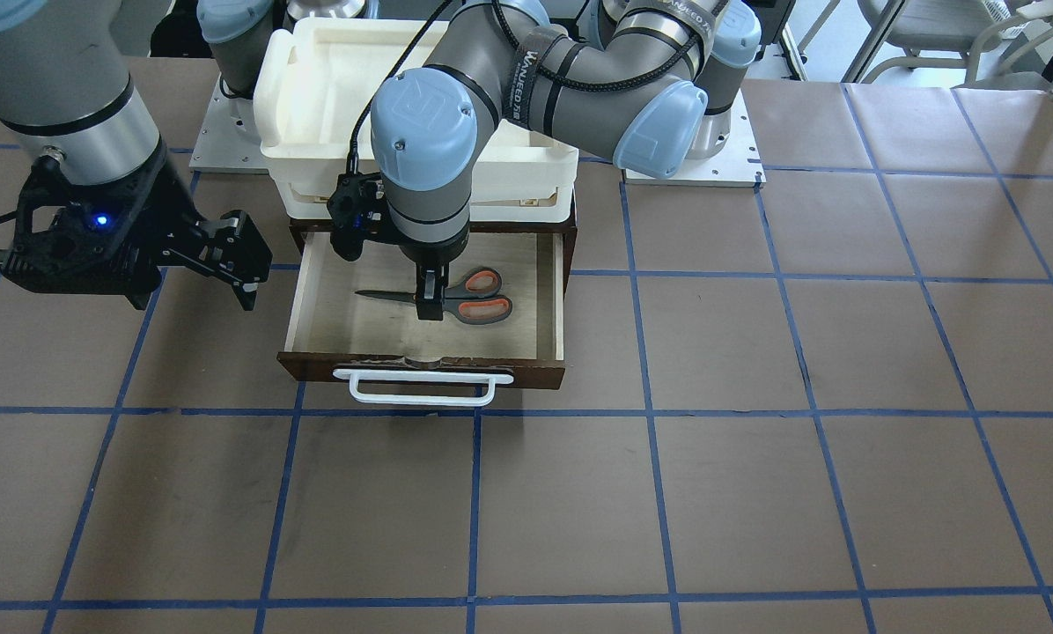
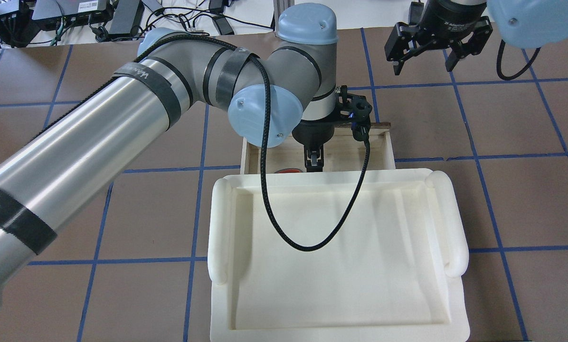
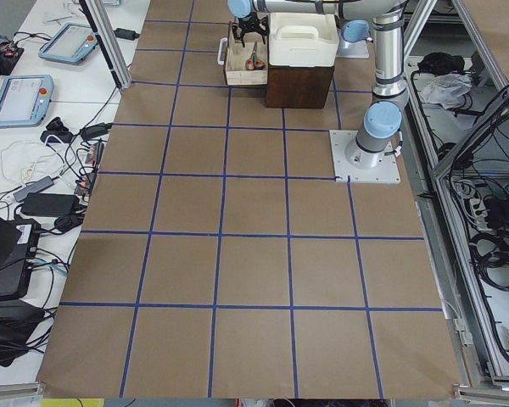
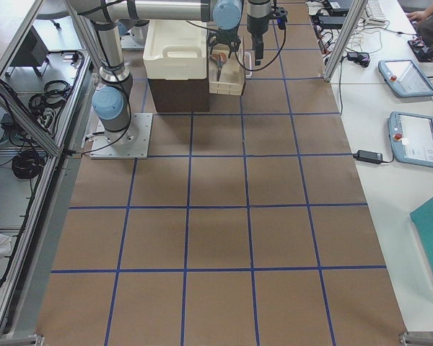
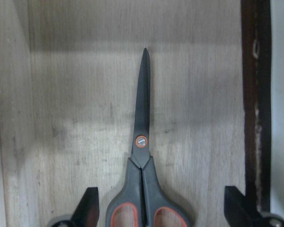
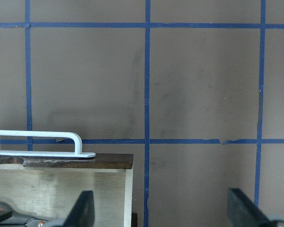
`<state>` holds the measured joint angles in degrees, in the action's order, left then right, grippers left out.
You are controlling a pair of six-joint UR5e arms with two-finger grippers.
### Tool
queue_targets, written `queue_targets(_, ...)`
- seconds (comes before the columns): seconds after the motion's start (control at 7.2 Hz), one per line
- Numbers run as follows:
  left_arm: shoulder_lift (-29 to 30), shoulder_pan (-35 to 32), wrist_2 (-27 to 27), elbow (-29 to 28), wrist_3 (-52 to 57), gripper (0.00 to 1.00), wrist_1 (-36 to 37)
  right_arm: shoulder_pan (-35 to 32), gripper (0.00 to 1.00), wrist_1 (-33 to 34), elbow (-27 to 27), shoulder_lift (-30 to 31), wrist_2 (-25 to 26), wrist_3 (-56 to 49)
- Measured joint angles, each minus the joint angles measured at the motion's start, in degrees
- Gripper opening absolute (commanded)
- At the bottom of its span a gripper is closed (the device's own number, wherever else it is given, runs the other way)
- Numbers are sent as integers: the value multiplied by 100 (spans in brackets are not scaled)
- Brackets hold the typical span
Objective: Place scissors in drawer with both arms
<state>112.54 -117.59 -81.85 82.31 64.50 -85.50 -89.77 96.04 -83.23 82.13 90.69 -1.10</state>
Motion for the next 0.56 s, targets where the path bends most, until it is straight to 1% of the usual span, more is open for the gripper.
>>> queue_targets(0.28, -136, 105, -32, -41, -14, 93, 10, -5, 100, -15, -56, 63, -17, 4)
queue_targets(0.56, -426, 542, -4, -84, -118, 93, 2, -6, 100, -10, -211, 158, -34, 4)
